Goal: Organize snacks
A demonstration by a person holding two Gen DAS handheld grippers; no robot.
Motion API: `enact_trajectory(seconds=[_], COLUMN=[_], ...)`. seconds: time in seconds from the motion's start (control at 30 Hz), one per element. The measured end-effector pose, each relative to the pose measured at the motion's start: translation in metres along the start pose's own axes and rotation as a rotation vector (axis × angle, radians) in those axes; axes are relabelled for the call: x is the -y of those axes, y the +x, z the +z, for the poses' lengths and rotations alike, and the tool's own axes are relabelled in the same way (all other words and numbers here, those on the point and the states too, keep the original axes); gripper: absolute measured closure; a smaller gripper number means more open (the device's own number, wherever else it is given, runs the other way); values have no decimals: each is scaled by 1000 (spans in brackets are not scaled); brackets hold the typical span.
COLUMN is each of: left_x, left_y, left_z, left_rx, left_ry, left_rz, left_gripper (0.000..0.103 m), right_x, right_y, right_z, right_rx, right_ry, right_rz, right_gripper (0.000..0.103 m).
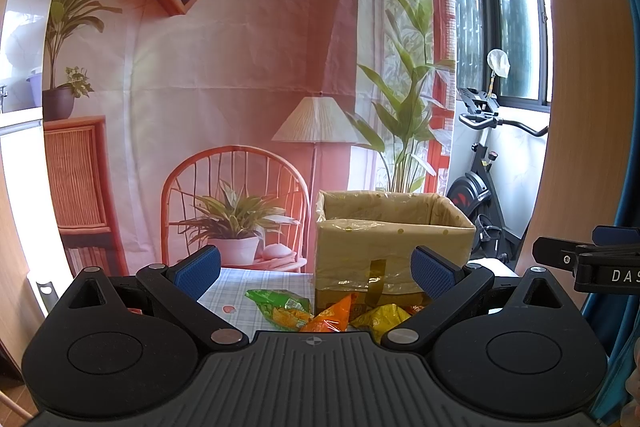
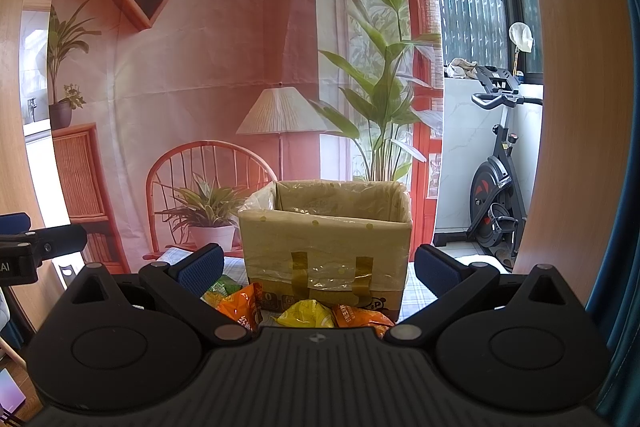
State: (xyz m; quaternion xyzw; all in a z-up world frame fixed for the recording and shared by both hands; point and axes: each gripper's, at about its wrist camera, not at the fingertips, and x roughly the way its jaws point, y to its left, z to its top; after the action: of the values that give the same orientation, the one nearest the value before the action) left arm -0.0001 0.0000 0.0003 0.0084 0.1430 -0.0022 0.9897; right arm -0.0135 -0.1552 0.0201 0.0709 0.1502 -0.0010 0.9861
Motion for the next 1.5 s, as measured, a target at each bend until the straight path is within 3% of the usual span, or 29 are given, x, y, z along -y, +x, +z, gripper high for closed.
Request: enact_trajectory(seconds=[0.2, 0.37, 0.57, 0.77, 0.9, 1.2, 1.5], left_x=[-3, -2, -10, -29, -37, -47, -30], left_y=[3, 17, 44, 85, 113, 173, 196], left_z=[0, 5, 21, 22, -2, -82, -118], left_rx=[-7, 21, 73, 79, 0, -276, -387], left_ry=[0, 33, 67, 61, 50, -33, -67], left_rz=[3, 57, 120, 153, 129, -11, -102], left_gripper=[1, 1, 1, 1, 3, 15, 17], right_x=[2, -1, -4, -8, -9, 1, 9], right_y=[3, 22, 57, 108, 142, 191, 206], right_z=[-1, 4, 14, 3, -21, -103, -143], right_rx=[-4, 12, 73, 67, 15, -200, -308], right_ry=[9, 1, -1, -33, -37, 11, 18], right_rz=[-4, 7, 97, 153, 171, 190, 247], right_gripper=[0, 0, 0, 0, 0, 0, 0])
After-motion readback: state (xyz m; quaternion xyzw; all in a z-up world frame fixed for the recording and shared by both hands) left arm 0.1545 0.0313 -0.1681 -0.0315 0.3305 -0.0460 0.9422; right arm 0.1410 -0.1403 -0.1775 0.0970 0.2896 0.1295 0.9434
